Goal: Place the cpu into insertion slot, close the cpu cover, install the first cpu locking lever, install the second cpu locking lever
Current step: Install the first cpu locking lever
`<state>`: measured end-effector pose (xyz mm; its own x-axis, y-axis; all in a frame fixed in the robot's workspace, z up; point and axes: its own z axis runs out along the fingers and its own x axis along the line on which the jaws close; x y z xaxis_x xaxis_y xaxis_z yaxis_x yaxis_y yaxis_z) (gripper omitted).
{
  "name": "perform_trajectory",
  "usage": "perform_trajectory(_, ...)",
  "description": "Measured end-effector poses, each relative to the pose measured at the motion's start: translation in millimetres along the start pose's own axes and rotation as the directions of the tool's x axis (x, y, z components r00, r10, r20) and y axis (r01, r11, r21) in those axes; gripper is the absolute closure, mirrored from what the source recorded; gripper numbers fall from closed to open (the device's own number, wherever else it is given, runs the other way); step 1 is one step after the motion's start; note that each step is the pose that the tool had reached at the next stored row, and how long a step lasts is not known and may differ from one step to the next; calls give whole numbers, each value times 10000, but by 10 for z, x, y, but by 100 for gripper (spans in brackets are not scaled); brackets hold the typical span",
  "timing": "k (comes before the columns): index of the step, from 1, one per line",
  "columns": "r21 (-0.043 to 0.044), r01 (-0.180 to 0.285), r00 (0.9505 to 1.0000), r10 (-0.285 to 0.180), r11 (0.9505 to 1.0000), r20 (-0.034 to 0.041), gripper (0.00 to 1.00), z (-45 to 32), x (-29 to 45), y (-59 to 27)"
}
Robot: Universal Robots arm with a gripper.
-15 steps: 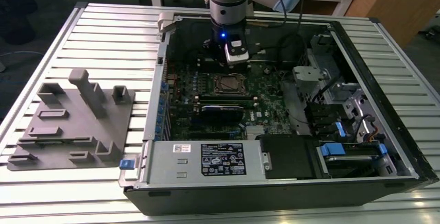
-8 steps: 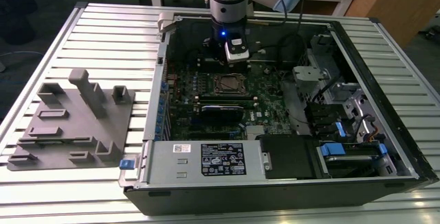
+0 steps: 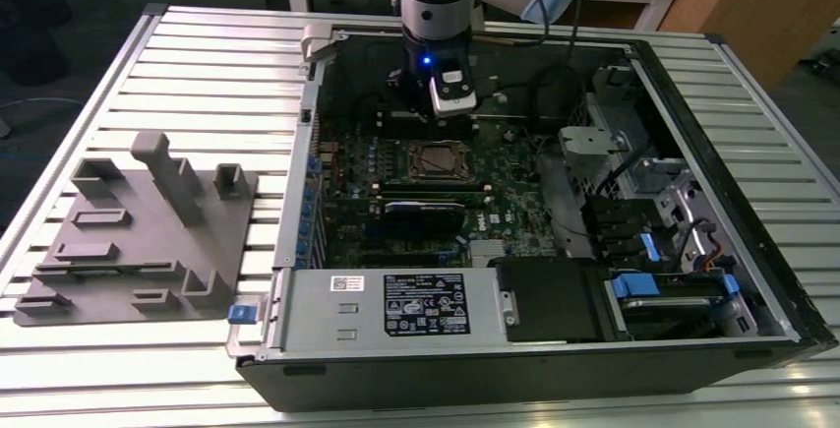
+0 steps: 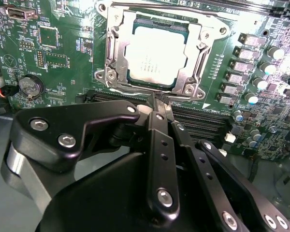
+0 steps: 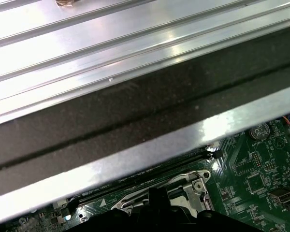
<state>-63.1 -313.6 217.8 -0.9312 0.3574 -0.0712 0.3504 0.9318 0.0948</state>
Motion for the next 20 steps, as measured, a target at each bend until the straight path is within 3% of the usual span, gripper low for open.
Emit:
perform_trajectory(6,13,-1,10000,1,10000,-33,89,-1,0,0)
perform_trajectory(14,136,-21,9994,26,9999,-351,89,0,-1,0)
perform_trajectory(20,138,-20,9994,25,9999,-358,89,0,-1,0)
